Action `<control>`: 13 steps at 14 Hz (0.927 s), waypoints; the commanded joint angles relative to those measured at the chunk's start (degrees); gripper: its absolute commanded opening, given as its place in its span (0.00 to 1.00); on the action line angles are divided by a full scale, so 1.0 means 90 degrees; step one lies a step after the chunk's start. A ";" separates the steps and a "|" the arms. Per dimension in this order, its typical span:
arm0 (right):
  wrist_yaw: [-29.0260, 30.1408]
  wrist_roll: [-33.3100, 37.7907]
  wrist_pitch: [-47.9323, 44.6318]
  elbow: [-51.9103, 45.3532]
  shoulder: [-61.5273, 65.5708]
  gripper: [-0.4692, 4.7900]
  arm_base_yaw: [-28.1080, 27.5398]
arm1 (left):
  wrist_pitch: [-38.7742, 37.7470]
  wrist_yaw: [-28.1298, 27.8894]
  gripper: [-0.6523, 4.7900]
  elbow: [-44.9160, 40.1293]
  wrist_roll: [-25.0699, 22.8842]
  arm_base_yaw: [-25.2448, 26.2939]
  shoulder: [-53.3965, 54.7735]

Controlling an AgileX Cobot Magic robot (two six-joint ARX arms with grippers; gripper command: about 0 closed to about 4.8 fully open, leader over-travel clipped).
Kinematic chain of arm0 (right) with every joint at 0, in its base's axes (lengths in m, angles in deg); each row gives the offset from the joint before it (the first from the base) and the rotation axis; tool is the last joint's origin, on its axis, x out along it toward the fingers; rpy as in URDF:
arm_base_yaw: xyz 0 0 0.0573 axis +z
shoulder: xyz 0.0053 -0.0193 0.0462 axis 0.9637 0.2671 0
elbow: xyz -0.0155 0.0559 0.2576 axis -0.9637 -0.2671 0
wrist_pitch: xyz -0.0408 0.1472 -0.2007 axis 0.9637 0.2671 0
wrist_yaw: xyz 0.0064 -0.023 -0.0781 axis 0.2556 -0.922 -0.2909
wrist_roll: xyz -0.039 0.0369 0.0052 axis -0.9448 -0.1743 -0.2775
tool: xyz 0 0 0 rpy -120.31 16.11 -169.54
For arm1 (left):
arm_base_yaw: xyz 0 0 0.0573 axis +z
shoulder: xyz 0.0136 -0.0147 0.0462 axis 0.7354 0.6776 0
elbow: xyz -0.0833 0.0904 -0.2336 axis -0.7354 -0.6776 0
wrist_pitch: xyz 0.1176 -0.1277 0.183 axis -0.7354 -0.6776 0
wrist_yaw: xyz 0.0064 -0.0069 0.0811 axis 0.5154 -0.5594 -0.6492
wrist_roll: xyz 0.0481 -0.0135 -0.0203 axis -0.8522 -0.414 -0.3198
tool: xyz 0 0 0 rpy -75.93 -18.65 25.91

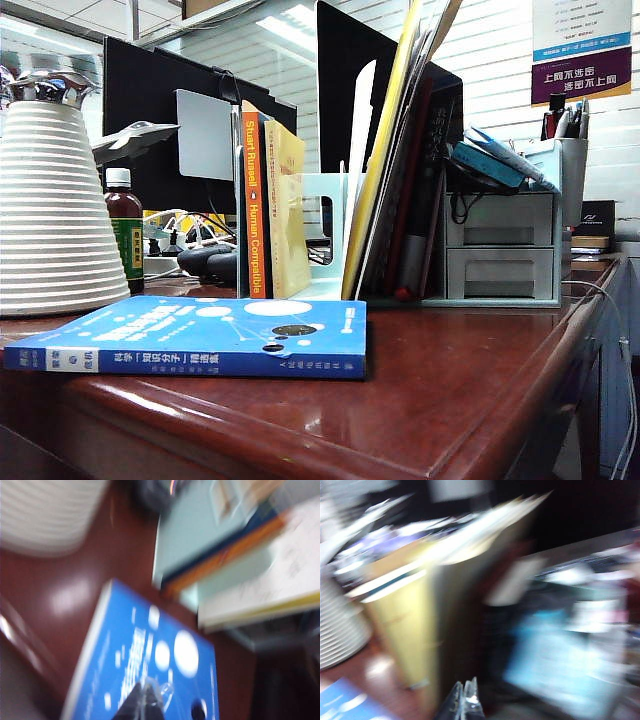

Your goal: Pick up the blue book and put it on the bookshelf.

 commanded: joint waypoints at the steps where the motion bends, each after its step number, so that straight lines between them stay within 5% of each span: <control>1: 0.0070 -0.0002 -0.0141 0.0083 0.0687 0.08 0.0814 | 0.0044 0.0372 0.14 0.0029 0.0146 -0.0007 0.0974; 2: 0.0066 -0.0005 -0.0270 0.0083 0.0913 0.08 0.1161 | 0.0049 0.0372 0.49 0.0029 0.0148 -0.0007 0.1379; 3: 0.0068 -0.0019 -0.0464 0.0083 0.1069 0.08 0.1399 | 0.0046 0.0396 1.00 0.0029 0.0148 -0.0007 0.1800; 8: 0.0134 -0.0022 -0.0537 0.0083 0.1243 0.08 0.1511 | 0.0600 0.0680 1.00 0.0010 -0.0044 -0.0340 0.2909; 10: 0.0964 -0.0245 0.0129 0.0083 0.1336 0.08 0.1511 | 0.1056 0.0634 1.00 -0.0024 -0.0044 -0.0619 0.3385; 13: 0.1207 -0.0860 0.1010 0.0083 0.1382 0.08 0.1520 | 0.1418 0.0629 1.00 -0.0024 -0.0049 -0.0665 0.3959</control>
